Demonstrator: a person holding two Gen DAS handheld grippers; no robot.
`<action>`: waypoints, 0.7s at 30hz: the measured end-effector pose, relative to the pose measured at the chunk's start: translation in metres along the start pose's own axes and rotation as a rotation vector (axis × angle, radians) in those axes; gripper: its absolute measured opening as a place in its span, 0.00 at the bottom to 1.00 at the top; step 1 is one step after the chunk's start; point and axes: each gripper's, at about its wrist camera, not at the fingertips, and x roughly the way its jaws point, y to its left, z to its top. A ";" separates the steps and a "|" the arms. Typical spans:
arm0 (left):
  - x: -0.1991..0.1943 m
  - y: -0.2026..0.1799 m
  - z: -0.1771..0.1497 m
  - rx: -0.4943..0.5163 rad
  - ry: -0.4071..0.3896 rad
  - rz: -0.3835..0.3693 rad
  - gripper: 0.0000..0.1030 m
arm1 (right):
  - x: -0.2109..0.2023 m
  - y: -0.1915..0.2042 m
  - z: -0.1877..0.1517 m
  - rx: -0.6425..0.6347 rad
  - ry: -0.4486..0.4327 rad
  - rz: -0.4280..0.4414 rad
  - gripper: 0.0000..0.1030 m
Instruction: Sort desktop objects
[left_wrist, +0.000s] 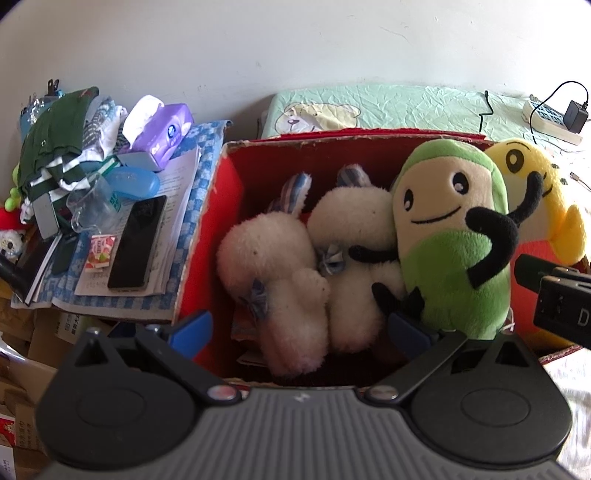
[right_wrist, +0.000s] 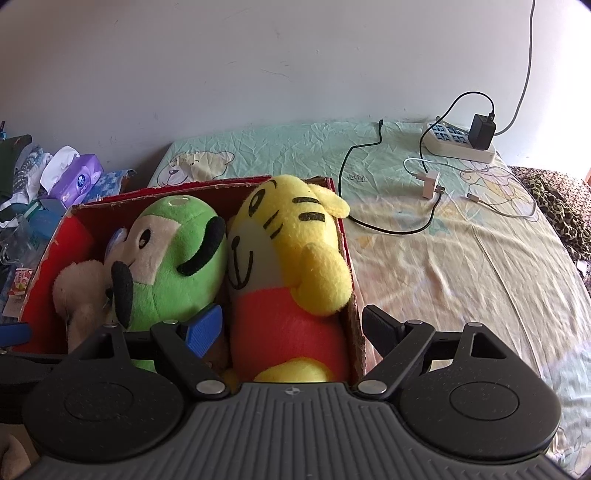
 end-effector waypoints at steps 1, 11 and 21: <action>0.000 0.000 0.000 -0.002 0.000 -0.002 0.98 | 0.000 0.000 0.000 -0.002 0.000 -0.002 0.82; -0.001 0.001 -0.005 -0.010 -0.006 -0.006 0.98 | -0.001 0.001 -0.004 -0.008 0.003 -0.023 0.82; -0.009 -0.002 -0.010 -0.005 -0.028 -0.019 0.98 | -0.012 0.001 -0.007 0.010 -0.022 -0.041 0.82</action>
